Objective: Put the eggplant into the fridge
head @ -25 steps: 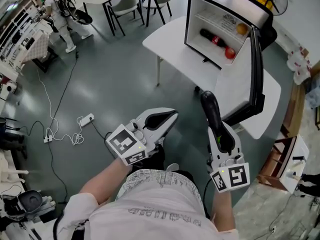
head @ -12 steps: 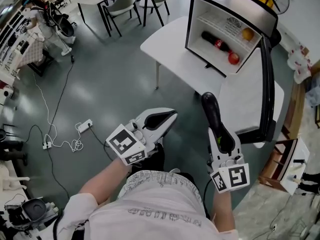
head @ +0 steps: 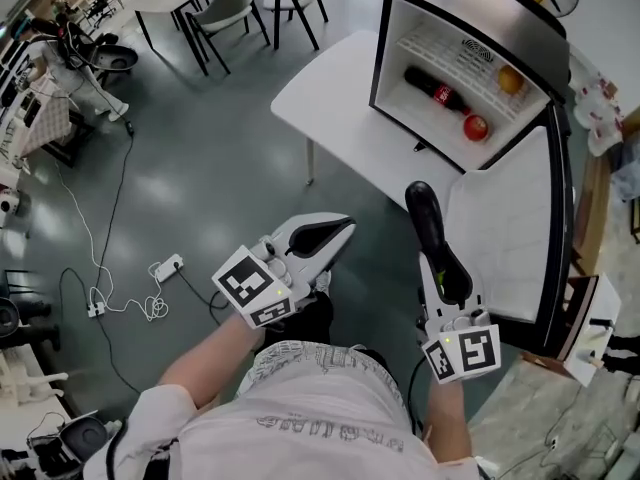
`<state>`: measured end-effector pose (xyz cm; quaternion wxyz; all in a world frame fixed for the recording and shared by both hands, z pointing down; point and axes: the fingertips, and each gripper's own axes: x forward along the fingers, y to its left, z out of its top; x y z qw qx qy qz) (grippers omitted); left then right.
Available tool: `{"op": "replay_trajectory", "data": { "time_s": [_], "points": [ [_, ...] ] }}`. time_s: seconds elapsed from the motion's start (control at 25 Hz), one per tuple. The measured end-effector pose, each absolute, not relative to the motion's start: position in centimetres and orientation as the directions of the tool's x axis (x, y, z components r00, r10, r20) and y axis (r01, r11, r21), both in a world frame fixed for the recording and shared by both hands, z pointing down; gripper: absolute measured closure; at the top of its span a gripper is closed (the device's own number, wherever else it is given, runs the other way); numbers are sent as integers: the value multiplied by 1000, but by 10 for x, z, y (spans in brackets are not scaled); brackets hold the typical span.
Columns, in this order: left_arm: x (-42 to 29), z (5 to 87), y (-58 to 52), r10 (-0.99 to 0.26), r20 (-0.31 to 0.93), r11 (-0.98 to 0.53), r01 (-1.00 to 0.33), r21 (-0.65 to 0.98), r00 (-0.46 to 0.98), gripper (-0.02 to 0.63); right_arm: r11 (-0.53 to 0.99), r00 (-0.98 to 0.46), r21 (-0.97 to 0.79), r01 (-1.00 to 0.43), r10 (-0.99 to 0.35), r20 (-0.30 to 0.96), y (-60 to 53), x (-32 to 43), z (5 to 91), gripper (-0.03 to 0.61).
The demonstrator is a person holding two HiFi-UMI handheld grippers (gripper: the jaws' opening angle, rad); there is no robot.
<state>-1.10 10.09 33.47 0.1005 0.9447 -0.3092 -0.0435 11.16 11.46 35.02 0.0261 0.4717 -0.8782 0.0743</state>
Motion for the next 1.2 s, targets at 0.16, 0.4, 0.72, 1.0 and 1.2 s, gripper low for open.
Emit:
{"op": "replay_trajectory", "data": {
  "time_s": [0.16, 0.4, 0.72, 1.0, 1.2],
  "points": [
    [-18, 338, 72, -583, -19, -793, -565, 229, 812, 606, 531, -541, -106, -841, -831, 127, 87, 105, 352, 449],
    [-35, 337, 24, -559, -11, -806, -540, 242, 829, 607, 501, -512, -106, -859, -847, 145, 39, 89, 352, 449],
    [-46, 341, -27, -519, -4, -830, -503, 241, 855, 606, 461, -472, -100, -882, -867, 162, -8, 75, 355, 449],
    [-59, 340, -65, -480, -2, -850, -464, 250, 877, 607, 427, -436, -88, -900, -881, 185, -48, 60, 354, 449],
    [-66, 335, -85, -461, -7, -861, -446, 244, 887, 606, 407, -412, -63, -911, -892, 187, -69, 54, 348, 449]
  ]
}}
